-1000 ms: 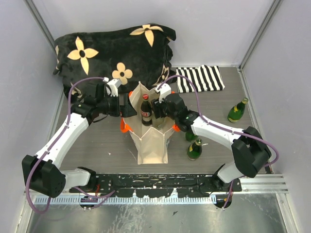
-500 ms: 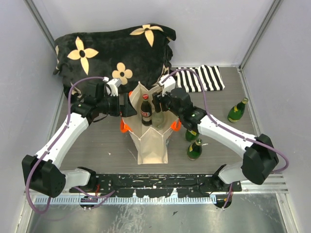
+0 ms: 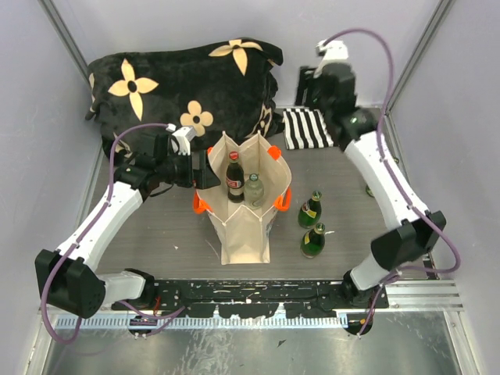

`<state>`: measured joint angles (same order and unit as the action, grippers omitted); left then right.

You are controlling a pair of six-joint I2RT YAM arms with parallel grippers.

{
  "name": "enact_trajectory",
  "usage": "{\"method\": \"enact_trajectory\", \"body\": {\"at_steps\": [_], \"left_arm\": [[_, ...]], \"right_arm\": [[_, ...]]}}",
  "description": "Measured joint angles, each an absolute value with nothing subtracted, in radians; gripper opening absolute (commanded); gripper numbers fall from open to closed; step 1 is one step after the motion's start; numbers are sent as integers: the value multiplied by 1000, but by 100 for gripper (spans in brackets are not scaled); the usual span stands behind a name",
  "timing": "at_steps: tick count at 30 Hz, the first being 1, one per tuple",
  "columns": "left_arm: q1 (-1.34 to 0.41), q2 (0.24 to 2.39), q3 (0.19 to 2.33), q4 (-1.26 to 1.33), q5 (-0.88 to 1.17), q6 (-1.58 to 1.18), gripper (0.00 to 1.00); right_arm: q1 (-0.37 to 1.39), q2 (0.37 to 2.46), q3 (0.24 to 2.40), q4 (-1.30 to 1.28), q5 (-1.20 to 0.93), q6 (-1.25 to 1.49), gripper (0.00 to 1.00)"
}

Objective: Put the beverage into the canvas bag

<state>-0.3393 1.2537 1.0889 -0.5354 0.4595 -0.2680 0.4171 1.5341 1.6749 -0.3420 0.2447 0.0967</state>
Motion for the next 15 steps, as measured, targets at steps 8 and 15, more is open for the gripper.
{"method": "enact_trajectory", "body": {"at_steps": [8, 15], "left_arm": [[-342, 1234, 1081, -528, 462, -262, 98], [-342, 1204, 1042, -497, 467, -263, 98]], "right_arm": [[49, 1786, 2006, -830, 265, 170, 67], [-7, 1529, 1486, -698, 313, 137, 73]]}}
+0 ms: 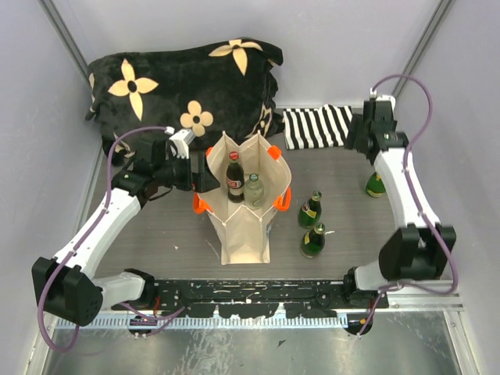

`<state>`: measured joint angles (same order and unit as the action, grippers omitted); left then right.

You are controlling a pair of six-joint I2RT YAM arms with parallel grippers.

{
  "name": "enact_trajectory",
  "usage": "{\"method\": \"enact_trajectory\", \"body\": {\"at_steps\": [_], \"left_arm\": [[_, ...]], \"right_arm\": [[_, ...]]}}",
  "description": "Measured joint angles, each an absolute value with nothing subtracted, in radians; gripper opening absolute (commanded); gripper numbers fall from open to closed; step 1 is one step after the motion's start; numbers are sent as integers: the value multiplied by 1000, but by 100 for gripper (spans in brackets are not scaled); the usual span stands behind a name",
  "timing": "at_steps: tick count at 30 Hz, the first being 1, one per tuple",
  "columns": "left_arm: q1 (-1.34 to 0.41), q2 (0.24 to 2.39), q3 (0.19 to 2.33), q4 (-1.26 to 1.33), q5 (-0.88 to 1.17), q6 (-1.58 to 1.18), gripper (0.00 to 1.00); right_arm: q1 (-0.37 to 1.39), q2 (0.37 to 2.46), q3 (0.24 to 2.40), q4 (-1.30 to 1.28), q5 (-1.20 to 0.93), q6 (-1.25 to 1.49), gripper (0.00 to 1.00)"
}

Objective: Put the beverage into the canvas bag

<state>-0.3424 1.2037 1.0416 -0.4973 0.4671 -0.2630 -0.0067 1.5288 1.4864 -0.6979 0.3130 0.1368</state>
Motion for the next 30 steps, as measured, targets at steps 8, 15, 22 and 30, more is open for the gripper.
{"method": "enact_trajectory", "body": {"at_steps": [8, 15, 22, 30], "left_arm": [[-343, 1187, 992, -467, 477, -270, 98], [-343, 1184, 986, -450, 482, -278, 98], [-343, 1184, 986, -447, 482, -282, 98], [-343, 1185, 986, -447, 482, -282, 98]], "right_arm": [[-91, 1300, 1261, -488, 375, 113, 75], [-186, 1305, 1172, -403, 381, 107, 75], [-237, 1314, 1071, -324, 373, 107, 75], [-239, 1314, 929, -175, 350, 107, 68]]}}
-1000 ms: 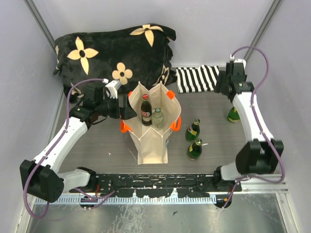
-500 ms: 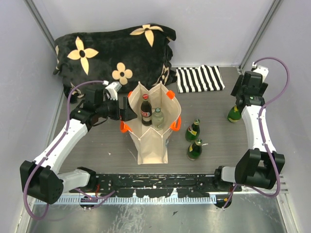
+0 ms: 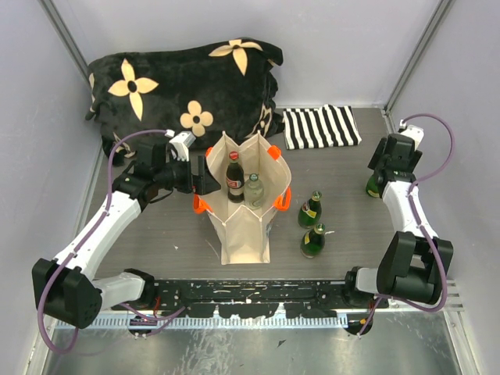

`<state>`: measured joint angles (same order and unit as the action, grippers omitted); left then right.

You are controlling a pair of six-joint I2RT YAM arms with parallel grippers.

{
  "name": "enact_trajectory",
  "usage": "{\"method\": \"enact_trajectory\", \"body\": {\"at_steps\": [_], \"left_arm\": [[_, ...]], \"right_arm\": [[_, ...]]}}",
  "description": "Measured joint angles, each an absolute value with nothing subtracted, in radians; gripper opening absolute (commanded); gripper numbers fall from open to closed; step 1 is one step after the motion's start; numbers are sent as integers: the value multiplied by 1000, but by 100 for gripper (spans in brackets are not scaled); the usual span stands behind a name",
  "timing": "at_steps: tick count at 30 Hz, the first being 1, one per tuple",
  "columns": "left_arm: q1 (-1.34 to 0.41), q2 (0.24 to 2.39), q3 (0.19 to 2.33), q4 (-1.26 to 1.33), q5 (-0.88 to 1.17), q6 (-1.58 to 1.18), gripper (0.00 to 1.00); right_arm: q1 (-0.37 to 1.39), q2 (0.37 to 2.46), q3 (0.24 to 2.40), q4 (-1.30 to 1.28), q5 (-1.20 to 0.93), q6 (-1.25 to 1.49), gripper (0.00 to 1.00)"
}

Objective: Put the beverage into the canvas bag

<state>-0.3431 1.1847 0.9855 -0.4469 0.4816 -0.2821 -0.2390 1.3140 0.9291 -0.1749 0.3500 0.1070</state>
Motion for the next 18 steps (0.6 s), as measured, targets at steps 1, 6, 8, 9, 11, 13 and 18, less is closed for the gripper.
{"method": "enact_trajectory", "body": {"at_steps": [1, 6, 8, 9, 11, 13, 18], "left_arm": [[-343, 1185, 986, -447, 482, -282, 98], [-343, 1185, 986, -447, 481, -282, 98], [-343, 1185, 986, -447, 481, -282, 98], [-343, 1185, 986, -447, 481, -282, 98], [-343, 1184, 986, -447, 481, -282, 98], [-343, 1184, 986, -447, 481, -282, 98], [-343, 1178, 986, -448, 481, -281, 98]], "right_arm": [[-240, 1314, 913, -157, 348, 107, 65], [-246, 1314, 871, -88, 347, 107, 53], [-247, 1314, 861, -60, 347, 107, 42], [-247, 1314, 855, -47, 347, 108, 31], [-248, 1314, 844, -21, 348, 111, 8], [-249, 1313, 836, 3, 342, 115, 1], [-252, 1306, 826, 16, 334, 125, 1]]}}
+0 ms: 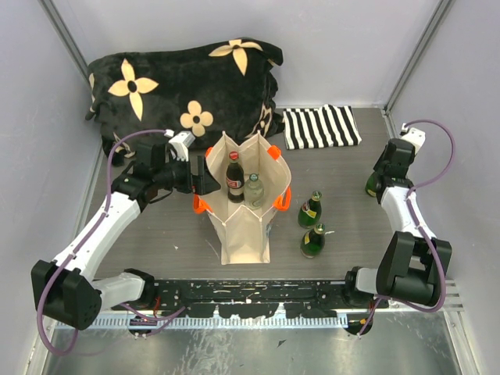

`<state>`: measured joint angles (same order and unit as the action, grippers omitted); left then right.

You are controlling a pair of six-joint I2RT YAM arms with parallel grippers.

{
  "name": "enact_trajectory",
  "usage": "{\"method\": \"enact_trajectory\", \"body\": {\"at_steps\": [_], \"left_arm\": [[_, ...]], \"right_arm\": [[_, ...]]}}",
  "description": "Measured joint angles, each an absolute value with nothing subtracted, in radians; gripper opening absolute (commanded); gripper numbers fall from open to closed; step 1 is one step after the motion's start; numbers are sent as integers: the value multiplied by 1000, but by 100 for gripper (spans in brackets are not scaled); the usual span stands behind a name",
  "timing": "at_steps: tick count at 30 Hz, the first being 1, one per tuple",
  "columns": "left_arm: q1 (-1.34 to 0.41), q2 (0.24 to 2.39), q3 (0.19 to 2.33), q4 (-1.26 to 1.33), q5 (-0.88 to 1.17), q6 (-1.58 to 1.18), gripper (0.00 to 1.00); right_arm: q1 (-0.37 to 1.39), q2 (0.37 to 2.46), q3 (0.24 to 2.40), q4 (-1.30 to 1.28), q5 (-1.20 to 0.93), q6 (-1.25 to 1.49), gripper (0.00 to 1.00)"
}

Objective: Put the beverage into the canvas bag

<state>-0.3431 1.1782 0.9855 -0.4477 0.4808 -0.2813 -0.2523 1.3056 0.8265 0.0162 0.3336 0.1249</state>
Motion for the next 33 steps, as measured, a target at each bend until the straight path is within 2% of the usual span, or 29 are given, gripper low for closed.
{"method": "enact_trajectory", "body": {"at_steps": [9, 23, 27, 33], "left_arm": [[-343, 1161, 986, -452, 481, -281, 98], [-343, 1161, 986, -454, 481, -277, 98], [-343, 1162, 986, -454, 481, -274, 98], [-343, 1168, 986, -454, 481, -273, 98]], "right_arm": [[-255, 1283, 890, -131, 261, 166, 1], [-226, 1283, 1217, -320, 83, 247, 1], [-142, 1294, 1367, -410, 75, 242, 1], [77, 1336, 1615, -481, 35, 244, 1]]}}
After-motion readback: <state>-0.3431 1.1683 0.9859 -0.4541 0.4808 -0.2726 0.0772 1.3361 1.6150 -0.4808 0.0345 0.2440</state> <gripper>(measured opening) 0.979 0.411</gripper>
